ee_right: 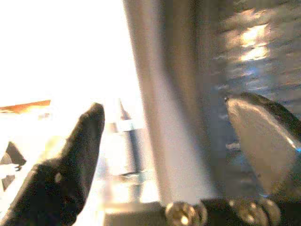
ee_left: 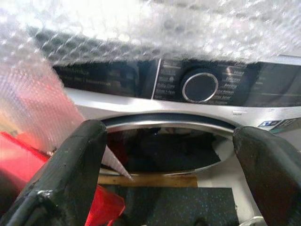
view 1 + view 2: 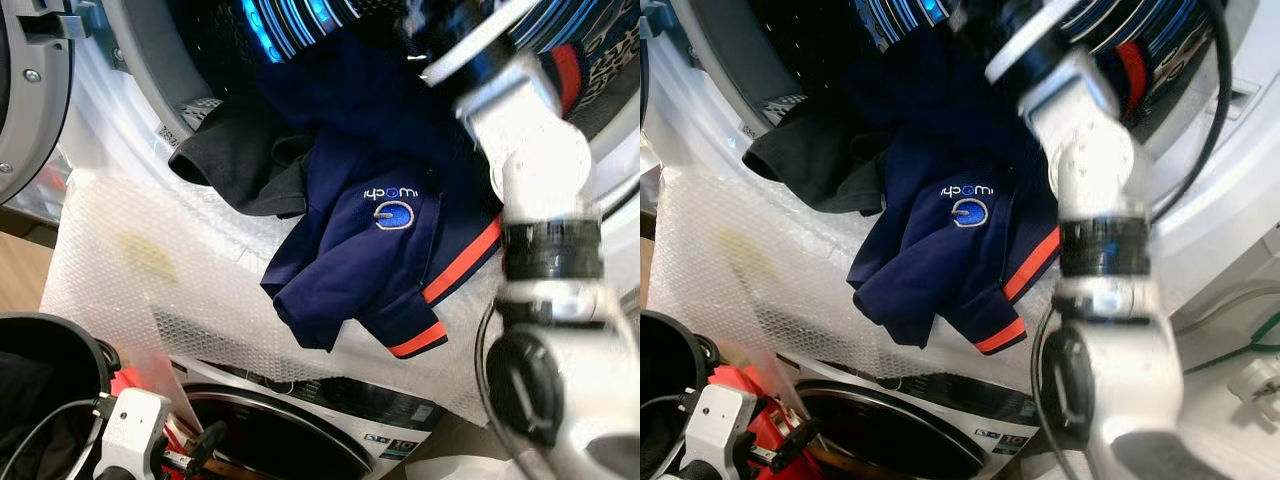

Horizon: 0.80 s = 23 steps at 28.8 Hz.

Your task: Clothes washing

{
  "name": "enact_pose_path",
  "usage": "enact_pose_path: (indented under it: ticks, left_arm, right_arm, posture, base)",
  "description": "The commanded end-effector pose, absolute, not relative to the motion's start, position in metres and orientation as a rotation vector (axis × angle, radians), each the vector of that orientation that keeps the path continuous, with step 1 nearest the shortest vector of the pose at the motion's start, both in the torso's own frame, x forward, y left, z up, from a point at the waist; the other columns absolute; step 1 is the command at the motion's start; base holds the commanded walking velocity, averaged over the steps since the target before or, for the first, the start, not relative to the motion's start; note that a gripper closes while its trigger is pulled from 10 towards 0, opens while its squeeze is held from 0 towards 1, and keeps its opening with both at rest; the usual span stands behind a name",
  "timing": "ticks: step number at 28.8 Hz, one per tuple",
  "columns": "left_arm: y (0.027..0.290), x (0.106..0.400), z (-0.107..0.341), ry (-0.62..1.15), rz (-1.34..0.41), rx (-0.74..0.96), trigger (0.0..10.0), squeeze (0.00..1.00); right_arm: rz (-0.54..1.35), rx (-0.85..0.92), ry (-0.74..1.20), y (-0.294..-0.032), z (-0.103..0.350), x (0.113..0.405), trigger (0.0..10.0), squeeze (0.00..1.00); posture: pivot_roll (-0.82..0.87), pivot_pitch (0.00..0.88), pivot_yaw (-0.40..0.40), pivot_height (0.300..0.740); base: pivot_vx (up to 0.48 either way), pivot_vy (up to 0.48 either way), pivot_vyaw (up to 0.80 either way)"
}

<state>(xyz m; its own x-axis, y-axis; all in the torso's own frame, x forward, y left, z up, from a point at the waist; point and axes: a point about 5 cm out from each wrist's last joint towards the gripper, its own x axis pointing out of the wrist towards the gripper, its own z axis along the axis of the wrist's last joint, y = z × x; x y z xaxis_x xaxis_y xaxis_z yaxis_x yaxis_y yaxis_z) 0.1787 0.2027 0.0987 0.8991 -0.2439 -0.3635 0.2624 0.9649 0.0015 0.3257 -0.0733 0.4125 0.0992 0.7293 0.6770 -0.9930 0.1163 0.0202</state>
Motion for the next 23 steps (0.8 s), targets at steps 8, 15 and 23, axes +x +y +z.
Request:
enact_pose_path:
  ticks: [8, 15, 23]
  left_arm:
    - [0.204, 0.179, 0.092, 0.387, -0.274, 0.054, 10.0, 0.00]
    - [0.206, 0.181, 0.085, 0.400, -0.265, 0.057, 10.0, 0.00]
    - [0.216, 0.185, 0.070, 0.410, -0.174, 0.042, 10.0, 0.00]
  right_arm:
    - [1.683, 0.592, -0.617, -0.086, 0.389, 0.251, 10.0, 0.00]
    - [1.698, 0.651, -0.462, -0.095, 0.353, 0.227, 10.0, 0.00]
    - [1.522, 0.804, -0.265, -0.128, 0.299, 0.201, 10.0, 0.00]
  posture:
    - [0.25, 0.069, -0.141, 0.740]
    - [0.23, 0.077, -0.145, 0.740]
    - [0.17, 0.103, -0.175, 0.740]
  base:
    - [0.000, 0.000, 0.00]
    - [0.000, 0.000, 0.00]
    - [0.000, 0.000, 0.00]
